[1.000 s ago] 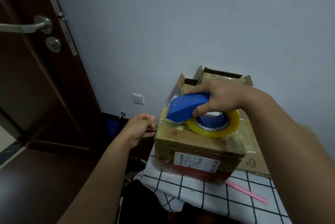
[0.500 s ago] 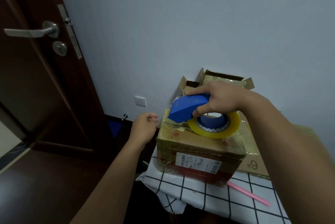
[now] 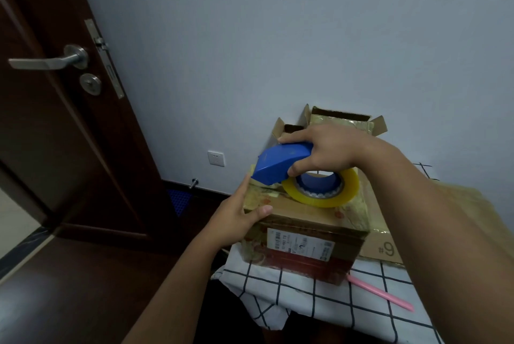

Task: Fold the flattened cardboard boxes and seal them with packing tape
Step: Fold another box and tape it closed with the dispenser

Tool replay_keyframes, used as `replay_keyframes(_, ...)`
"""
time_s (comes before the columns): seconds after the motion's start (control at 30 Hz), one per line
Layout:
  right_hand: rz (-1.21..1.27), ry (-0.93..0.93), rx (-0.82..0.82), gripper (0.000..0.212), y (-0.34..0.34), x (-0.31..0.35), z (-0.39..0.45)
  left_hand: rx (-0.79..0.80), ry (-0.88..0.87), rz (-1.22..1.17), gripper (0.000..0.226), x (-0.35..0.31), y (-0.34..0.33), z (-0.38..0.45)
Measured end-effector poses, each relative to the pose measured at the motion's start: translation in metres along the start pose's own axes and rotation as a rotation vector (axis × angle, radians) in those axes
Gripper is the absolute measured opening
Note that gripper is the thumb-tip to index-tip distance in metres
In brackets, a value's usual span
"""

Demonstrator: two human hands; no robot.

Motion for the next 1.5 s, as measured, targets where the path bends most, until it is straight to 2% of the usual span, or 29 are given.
replay_keyframes(0.17, 0.009, 0.002, 0.009, 0.070, 0.001, -0.002, 0.001, -0.023, -0.122, 0.168, 0.081, -0.010, -0.002, 0.011)
replay_keyframes(0.33, 0.016, 0.031, 0.044, 0.064, -0.003, -0.001, 0.004, -0.117, -0.161, 0.337, 0.068, -0.014, -0.002, 0.017)
replay_keyframes(0.47, 0.030, 0.033, 0.075, 0.063, -0.003, -0.001, 0.005, -0.159, -0.178, 0.500, 0.066, -0.016, 0.000, 0.018)
replay_keyframes(0.9, 0.056, -0.037, 0.155, 0.060, 0.012, -0.034, -0.018, -0.088, -0.104, 0.688, 0.082, -0.013, -0.001, 0.020)
replay_keyframes(1.0, 0.013, -0.030, 0.130, 0.059, 0.014, -0.043, -0.026, -0.058, -0.151, 0.750, 0.080, -0.018, -0.006, 0.020)
replay_keyframes(1.13, 0.017, -0.007, 0.084, 0.059, 0.013, -0.043, -0.029, -0.129, -0.269, 0.897, 0.069, -0.030, -0.015, 0.014)
replay_keyframes(1.3, -0.016, -0.010, 0.066, 0.062, 0.011, -0.045, -0.028, -0.124, -0.309, 0.880, 0.060, -0.033, -0.027, 0.008)
replay_keyframes(1.4, -0.033, -0.004, 0.049, 0.060, 0.010, -0.043, -0.026, -0.109, -0.287, 0.913, 0.067, -0.030, -0.029, 0.007)
replay_keyframes(1.5, -0.073, 0.002, 0.046, 0.059, 0.009, -0.038, -0.024, -0.087, -0.254, 0.995, 0.084, -0.028, -0.031, 0.006)
Point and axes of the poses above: each hand's wrist, its own z-axis towards the middle knuckle, its own y-axis out of the back of the hand, x = y × z, the point moved 9 cm from there along z, towards the middle knuckle, and after that the axes turned 10 degrees about -x, right-handed, at the moved point
